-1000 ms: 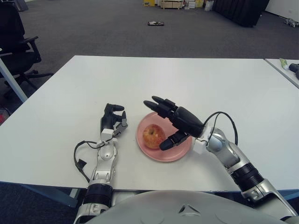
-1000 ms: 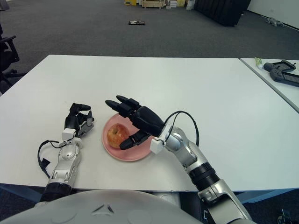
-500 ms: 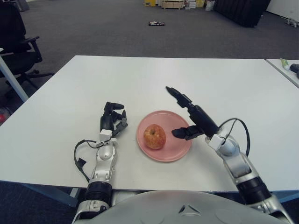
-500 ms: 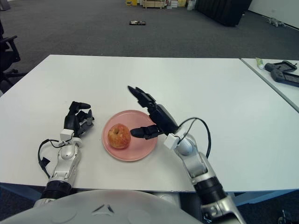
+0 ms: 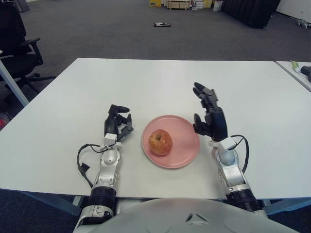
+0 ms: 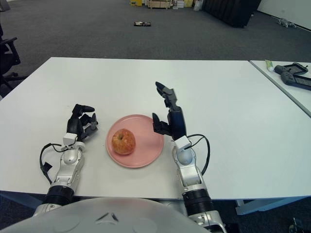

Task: Put the apple into the plate.

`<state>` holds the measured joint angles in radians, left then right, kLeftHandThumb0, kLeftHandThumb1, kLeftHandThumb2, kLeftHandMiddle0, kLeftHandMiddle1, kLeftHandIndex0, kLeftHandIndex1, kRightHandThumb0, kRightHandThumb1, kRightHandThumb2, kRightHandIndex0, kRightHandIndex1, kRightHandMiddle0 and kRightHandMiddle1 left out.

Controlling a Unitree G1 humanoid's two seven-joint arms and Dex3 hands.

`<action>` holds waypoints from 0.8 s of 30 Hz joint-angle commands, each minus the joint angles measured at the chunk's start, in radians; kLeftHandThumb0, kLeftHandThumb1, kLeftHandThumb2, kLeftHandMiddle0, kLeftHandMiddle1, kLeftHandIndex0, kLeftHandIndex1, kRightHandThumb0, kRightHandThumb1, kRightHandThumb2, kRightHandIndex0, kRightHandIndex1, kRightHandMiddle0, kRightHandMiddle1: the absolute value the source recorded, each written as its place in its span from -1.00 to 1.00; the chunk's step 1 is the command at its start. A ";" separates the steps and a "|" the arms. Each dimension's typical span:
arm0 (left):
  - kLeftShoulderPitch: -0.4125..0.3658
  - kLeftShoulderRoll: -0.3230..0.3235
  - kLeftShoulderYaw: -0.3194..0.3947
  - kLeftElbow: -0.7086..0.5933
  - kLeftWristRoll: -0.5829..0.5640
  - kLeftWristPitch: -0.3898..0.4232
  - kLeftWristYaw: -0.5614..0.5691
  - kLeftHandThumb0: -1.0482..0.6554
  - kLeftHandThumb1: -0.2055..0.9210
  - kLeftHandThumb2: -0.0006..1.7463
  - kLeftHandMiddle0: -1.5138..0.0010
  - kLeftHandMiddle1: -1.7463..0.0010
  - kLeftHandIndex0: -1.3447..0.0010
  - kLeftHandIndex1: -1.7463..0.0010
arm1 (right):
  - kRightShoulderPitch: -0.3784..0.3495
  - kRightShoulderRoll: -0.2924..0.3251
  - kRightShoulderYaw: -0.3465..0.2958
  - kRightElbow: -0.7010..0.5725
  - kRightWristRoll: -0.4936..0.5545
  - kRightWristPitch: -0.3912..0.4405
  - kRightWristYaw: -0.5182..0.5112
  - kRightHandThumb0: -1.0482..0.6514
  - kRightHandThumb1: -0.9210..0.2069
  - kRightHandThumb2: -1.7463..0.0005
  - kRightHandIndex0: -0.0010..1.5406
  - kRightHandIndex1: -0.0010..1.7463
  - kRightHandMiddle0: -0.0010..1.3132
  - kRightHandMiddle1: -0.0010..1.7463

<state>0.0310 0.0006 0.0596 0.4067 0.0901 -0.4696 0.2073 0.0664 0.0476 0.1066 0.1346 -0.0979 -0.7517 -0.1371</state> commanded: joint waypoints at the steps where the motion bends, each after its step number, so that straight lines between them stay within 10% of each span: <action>1: 0.013 0.007 0.002 0.035 0.008 -0.016 -0.002 -0.23 0.48 0.07 0.06 -1.00 0.44 -1.00 | -0.020 0.006 -0.053 0.095 0.035 -0.062 -0.021 -0.49 -1.00 0.07 -0.56 0.42 -0.68 0.72; 13: 0.010 -0.003 0.007 0.044 -0.038 -0.048 -0.038 -0.23 0.50 0.05 0.14 -1.00 0.45 -1.00 | -0.047 0.046 -0.153 0.202 -0.079 -0.034 -0.165 -0.22 -0.62 0.06 -0.28 0.93 -0.50 1.00; 24: 0.011 -0.002 0.005 0.039 -0.026 -0.033 -0.028 -0.23 0.50 0.05 0.16 -1.00 0.45 -1.00 | -0.085 0.014 -0.174 0.351 -0.080 -0.003 -0.192 -0.22 -0.58 0.03 -0.18 0.98 -0.48 1.00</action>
<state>0.0271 0.0000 0.0661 0.4194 0.0491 -0.5043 0.1766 0.0164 0.0826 -0.0532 0.4137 -0.1861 -0.7649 -0.3284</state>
